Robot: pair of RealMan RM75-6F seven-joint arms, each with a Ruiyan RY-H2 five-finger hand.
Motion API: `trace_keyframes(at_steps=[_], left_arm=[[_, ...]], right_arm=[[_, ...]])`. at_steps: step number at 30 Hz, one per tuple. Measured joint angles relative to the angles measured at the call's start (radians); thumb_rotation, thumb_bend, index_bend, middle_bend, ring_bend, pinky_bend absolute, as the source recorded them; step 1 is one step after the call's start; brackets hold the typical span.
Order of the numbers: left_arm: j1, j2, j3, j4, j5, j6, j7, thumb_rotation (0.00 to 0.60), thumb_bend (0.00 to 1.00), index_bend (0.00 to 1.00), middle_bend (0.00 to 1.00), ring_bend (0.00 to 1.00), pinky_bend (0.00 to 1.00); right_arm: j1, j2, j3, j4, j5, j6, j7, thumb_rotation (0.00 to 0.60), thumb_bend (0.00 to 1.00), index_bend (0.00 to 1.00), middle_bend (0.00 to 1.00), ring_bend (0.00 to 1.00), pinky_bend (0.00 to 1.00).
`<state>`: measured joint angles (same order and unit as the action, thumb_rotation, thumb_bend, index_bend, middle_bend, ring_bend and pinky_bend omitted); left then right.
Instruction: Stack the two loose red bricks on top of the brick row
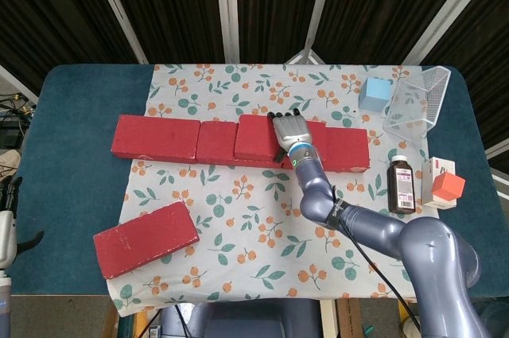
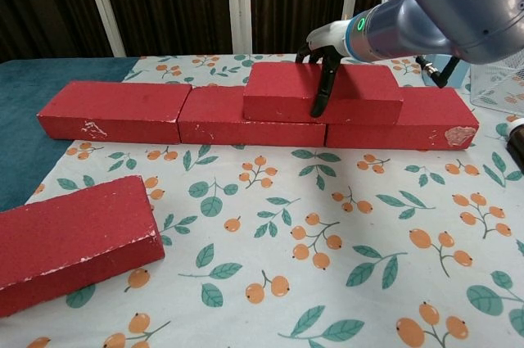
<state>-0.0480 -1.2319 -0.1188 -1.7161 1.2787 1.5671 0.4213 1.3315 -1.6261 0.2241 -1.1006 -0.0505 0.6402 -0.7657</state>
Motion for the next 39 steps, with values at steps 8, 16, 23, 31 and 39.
trace_keyframes(at_steps=[8, 16, 23, 31, 39], left_arm=[[-0.001, 0.001, 0.0, 0.001, -0.001, 0.0, -0.001, 0.6, 0.0, 0.06, 0.04, 0.0, 0.1], [-0.001, 0.001, 0.0, 0.001, -0.001, 0.001, -0.002, 0.6, 0.0, 0.06, 0.03, 0.0, 0.1], [-0.001, 0.001, 0.0, 0.002, -0.002, 0.0, -0.002, 0.6, 0.0, 0.06, 0.03, 0.0, 0.1], [-0.001, 0.001, 0.0, 0.001, -0.003, 0.0, 0.0, 0.6, 0.0, 0.06, 0.03, 0.0, 0.1], [-0.001, 0.0, 0.0, 0.001, -0.002, 0.003, 0.001, 0.6, 0.0, 0.05, 0.03, 0.0, 0.1]], right_arm=[[0.009, 0.004, -0.012, -0.01, 0.005, 0.012, 0.004, 0.6, 0.05, 0.21, 0.21, 0.12, 0.0], [0.018, 0.009, -0.019, -0.017, 0.023, 0.019, 0.003, 0.6, 0.05, 0.16, 0.18, 0.1, 0.0], [0.025, 0.009, -0.025, -0.014, 0.042, 0.03, 0.0, 0.6, 0.05, 0.14, 0.17, 0.09, 0.0], [0.032, 0.011, -0.028, -0.016, 0.061, 0.039, -0.008, 0.6, 0.05, 0.09, 0.15, 0.08, 0.0], [0.034, 0.013, -0.032, -0.015, 0.074, 0.037, -0.013, 0.6, 0.05, 0.04, 0.14, 0.07, 0.0]])
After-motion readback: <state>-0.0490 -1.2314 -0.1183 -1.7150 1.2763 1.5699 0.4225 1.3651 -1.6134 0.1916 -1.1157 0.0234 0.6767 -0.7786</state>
